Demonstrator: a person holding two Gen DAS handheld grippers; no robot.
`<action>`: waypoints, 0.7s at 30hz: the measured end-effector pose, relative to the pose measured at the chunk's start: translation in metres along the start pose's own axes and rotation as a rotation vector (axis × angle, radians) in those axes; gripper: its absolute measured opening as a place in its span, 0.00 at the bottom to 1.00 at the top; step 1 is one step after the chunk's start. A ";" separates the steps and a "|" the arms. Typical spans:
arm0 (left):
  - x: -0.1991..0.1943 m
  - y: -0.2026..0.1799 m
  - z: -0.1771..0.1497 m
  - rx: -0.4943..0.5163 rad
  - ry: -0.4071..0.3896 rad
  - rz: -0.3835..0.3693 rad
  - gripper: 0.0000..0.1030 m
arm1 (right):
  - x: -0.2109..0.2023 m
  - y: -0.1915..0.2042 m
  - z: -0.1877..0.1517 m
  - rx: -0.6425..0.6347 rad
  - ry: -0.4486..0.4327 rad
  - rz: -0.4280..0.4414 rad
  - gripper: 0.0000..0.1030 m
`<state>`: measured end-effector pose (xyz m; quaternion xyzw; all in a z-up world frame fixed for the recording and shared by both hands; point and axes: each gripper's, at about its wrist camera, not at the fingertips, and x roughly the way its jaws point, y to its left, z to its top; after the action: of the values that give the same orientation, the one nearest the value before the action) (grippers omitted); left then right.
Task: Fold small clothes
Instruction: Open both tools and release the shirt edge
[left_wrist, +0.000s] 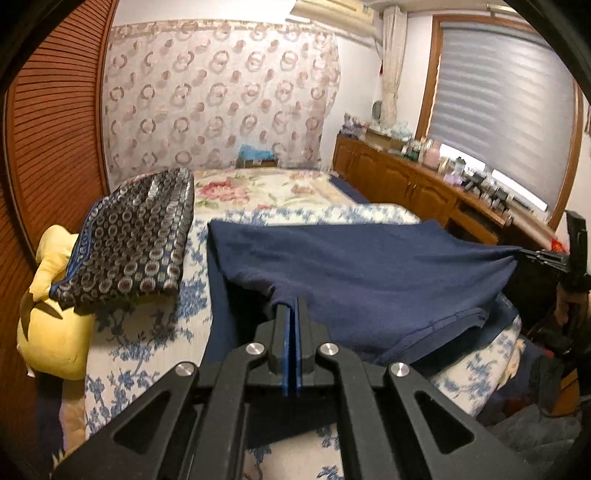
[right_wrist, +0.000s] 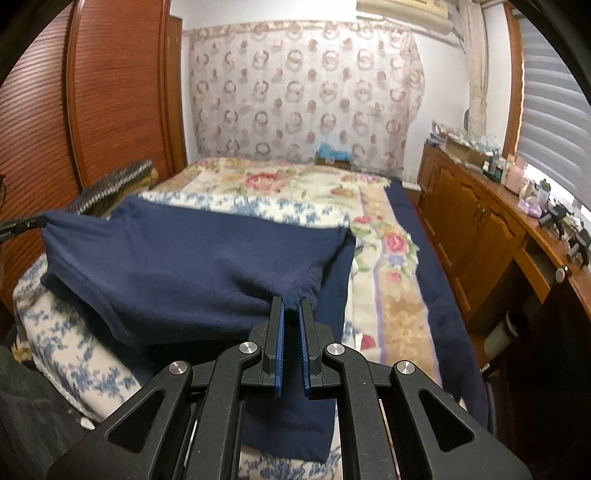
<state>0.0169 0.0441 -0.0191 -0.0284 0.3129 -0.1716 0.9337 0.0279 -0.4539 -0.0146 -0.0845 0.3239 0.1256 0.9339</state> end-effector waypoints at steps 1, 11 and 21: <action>0.004 -0.001 -0.003 0.003 0.020 0.007 0.00 | 0.005 0.000 -0.007 0.003 0.021 0.000 0.04; 0.027 -0.004 -0.032 0.027 0.156 0.026 0.01 | 0.029 -0.002 -0.040 0.037 0.118 0.004 0.05; 0.015 -0.001 -0.036 0.024 0.160 0.043 0.14 | 0.012 0.001 -0.021 -0.014 0.057 -0.055 0.18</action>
<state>0.0062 0.0397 -0.0567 0.0034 0.3850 -0.1570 0.9095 0.0244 -0.4557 -0.0383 -0.1033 0.3471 0.0995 0.9268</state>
